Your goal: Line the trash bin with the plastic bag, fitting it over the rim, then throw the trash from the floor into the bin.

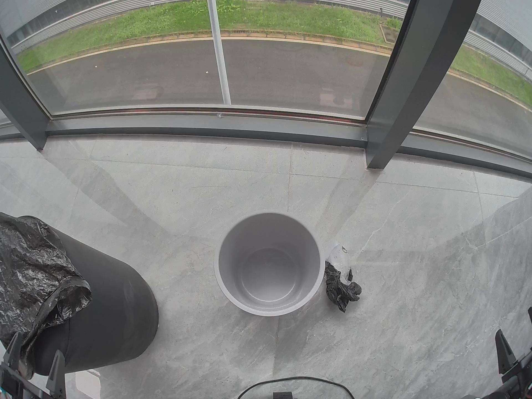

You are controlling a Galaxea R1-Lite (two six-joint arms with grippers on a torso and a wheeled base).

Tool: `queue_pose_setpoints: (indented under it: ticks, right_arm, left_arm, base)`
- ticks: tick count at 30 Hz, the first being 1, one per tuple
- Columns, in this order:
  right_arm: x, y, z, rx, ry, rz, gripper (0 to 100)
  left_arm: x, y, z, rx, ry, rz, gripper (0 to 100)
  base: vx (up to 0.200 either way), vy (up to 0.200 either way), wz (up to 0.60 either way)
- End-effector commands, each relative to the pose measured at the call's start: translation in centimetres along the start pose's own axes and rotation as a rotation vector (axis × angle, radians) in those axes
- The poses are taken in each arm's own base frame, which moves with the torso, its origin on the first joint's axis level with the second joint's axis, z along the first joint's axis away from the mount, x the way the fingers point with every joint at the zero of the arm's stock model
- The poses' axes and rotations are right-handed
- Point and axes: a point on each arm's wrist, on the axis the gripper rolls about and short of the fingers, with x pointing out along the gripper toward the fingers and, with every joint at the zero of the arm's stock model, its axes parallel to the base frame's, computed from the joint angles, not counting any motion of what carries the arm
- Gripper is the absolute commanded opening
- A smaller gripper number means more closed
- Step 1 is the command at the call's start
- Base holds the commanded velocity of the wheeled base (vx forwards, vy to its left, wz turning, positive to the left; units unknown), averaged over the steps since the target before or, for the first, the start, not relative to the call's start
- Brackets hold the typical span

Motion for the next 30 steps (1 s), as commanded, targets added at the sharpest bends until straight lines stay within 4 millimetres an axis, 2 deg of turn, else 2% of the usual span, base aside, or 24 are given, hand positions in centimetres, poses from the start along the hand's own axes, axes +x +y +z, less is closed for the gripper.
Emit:
queue_pose_setpoints:
  ticks: [1,17,18,19,20,21,23,25,30]
  right_arm:
    - [0.0,0.0,-0.4,0.003,-0.002,0.000,100]
    - [0.0,0.0,-0.4,0.025,-0.003,-0.010,100]
    - [0.0,0.0,-0.4,0.002,-0.005,-0.009,100]
    - [0.0,0.0,-0.4,-0.011,-0.005,0.000,100]
    - [-0.2,0.0,0.2,-0.014,-0.035,-0.003,100]
    - [-0.7,0.0,2.7,0.014,-0.124,0.015,100]
    - [-1.4,-0.1,8.5,0.105,-0.224,0.054,100]
    - [-0.9,-0.1,11.5,0.115,-0.221,0.063,100]
    - [1.8,0.0,13.4,0.039,-0.153,0.075,100]
  left_arm:
    - [0.0,0.0,-0.6,-0.004,0.005,-0.001,100]
    - [0.0,0.0,-0.5,-0.029,-0.005,0.001,100]
    - [0.0,0.0,-0.4,-0.033,-0.011,0.005,100]
    - [-0.2,0.0,0.6,-0.044,-0.044,-0.008,100]
    - [-0.7,0.1,3.4,-0.076,-0.107,-0.023,100]
    - [-1.0,0.2,6.5,-0.137,-0.135,-0.047,100]
    - [-0.6,0.3,9.3,-0.182,-0.114,-0.076,100]
    - [0.1,0.2,10.4,-0.169,-0.084,-0.092,100]
    - [1.8,0.0,9.9,-0.129,0.015,-0.097,100]
  base:
    - [0.000,0.000,0.00]
    - [0.000,0.000,0.00]
    - [0.000,0.000,0.00]
    - [0.000,0.000,0.00]
    - [0.000,0.000,0.00]
    - [0.000,0.000,0.00]
    - [0.000,0.000,0.00]
    - [0.000,0.000,0.00]
    - [0.000,0.000,0.00]
